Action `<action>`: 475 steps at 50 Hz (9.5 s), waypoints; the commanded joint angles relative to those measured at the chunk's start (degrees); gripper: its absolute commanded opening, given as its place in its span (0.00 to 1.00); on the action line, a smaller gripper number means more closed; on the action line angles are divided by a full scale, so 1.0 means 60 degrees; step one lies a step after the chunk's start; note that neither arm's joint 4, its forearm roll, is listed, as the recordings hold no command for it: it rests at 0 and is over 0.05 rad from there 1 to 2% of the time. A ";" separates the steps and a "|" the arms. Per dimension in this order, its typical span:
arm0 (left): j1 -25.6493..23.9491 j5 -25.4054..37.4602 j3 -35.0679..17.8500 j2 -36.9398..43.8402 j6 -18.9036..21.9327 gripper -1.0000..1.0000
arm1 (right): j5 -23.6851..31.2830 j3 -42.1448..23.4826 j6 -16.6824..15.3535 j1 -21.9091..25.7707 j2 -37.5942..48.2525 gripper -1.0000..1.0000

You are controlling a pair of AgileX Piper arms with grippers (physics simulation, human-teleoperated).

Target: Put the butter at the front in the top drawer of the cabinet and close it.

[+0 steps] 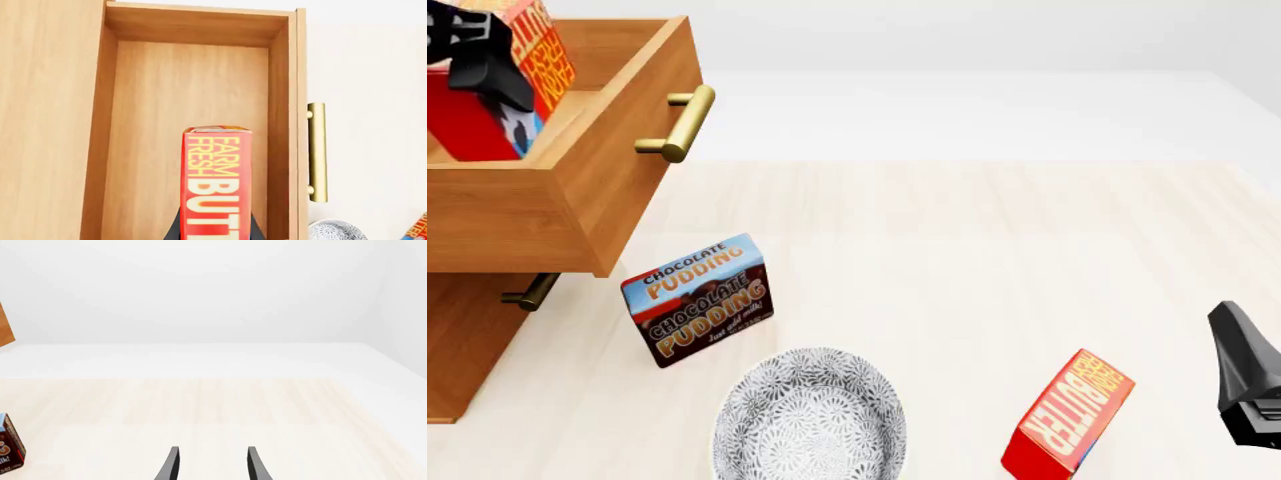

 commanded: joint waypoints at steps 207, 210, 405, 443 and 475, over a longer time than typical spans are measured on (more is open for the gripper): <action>0.0466 0.0000 -0.0444 0.1342 0.0422 1.00 | -0.0014 0.0012 -0.0009 0.0003 0.0002 1.00; 0.0399 0.0000 -0.0428 0.1196 0.0494 1.00 | -0.0013 0.0012 -0.0011 0.0001 0.0002 1.00; -0.6080 -0.7150 0.0726 0.2925 -0.1830 1.00 | 0.0186 -0.0194 -0.0010 -0.0004 0.0004 1.00; -0.4942 -0.8123 0.2101 0.3018 -0.2015 1.00 | 0.0222 -0.0226 -0.0011 -0.0004 0.0003 1.00; -0.3820 -0.8054 0.2712 0.2470 -0.1836 1.00 | 0.0221 -0.0226 -0.0010 -0.0002 0.0003 1.00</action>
